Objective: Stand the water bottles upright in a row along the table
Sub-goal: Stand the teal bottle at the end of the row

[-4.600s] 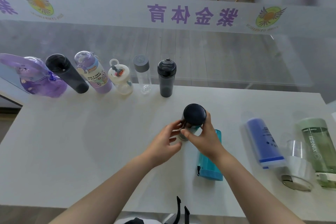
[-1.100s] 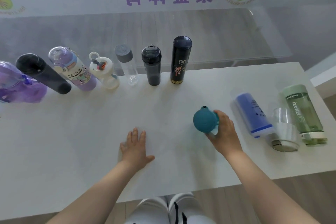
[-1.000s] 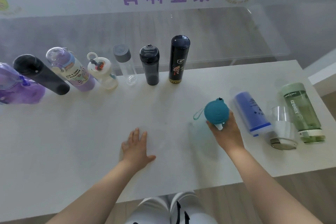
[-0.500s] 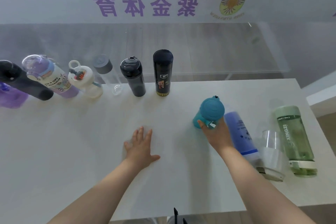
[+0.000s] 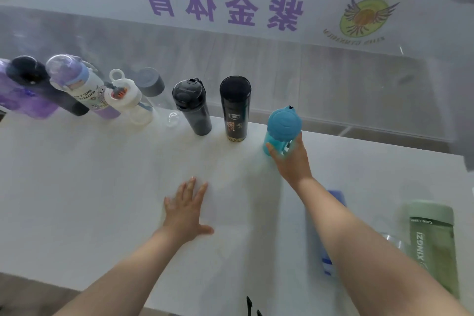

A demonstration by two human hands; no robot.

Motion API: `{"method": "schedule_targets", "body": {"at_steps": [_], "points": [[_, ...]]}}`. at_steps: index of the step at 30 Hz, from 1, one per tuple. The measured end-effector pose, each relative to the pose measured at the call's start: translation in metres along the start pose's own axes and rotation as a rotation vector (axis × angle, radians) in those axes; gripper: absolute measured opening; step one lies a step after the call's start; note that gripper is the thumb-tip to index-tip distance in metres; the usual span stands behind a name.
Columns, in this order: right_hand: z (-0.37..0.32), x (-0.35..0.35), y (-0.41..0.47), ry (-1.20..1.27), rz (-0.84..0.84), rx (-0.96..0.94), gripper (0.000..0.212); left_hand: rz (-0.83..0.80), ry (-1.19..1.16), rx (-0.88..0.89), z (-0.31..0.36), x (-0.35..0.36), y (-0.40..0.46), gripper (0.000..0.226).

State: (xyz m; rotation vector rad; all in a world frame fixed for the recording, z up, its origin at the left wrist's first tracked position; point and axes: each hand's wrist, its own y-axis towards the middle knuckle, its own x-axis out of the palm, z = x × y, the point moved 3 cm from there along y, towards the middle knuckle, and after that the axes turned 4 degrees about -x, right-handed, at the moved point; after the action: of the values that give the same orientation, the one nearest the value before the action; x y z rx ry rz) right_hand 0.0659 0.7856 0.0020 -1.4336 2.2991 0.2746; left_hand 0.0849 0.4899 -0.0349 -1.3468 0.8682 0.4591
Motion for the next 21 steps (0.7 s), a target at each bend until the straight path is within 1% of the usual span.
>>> {"method": "schedule_targets", "body": {"at_steps": [3, 7, 16, 18, 21], "points": [[-0.004, 0.008, 0.018, -0.004, -0.022, -0.025, 0.071, -0.008, 0.007, -0.007, 0.001, 0.001, 0.001, 0.125], [-0.008, 0.017, 0.033, 0.007, -0.051, -0.029, 0.070, -0.052, -0.010, -0.023, 0.002, 0.000, 0.005, 0.126], [-0.010, 0.022, 0.036, -0.031, -0.030, -0.007, 0.071, -0.104, -0.032, -0.022, 0.003, 0.001, 0.007, 0.128], [-0.011, 0.023, 0.035, -0.060, -0.043, 0.008, 0.075, -0.103, -0.034, -0.019, 0.002, 0.001, 0.006, 0.128], [-0.007, 0.021, 0.029, -0.109, -0.050, 0.048, 0.089, -0.109, -0.034, -0.013, 0.002, 0.000, 0.005, 0.128]]}}
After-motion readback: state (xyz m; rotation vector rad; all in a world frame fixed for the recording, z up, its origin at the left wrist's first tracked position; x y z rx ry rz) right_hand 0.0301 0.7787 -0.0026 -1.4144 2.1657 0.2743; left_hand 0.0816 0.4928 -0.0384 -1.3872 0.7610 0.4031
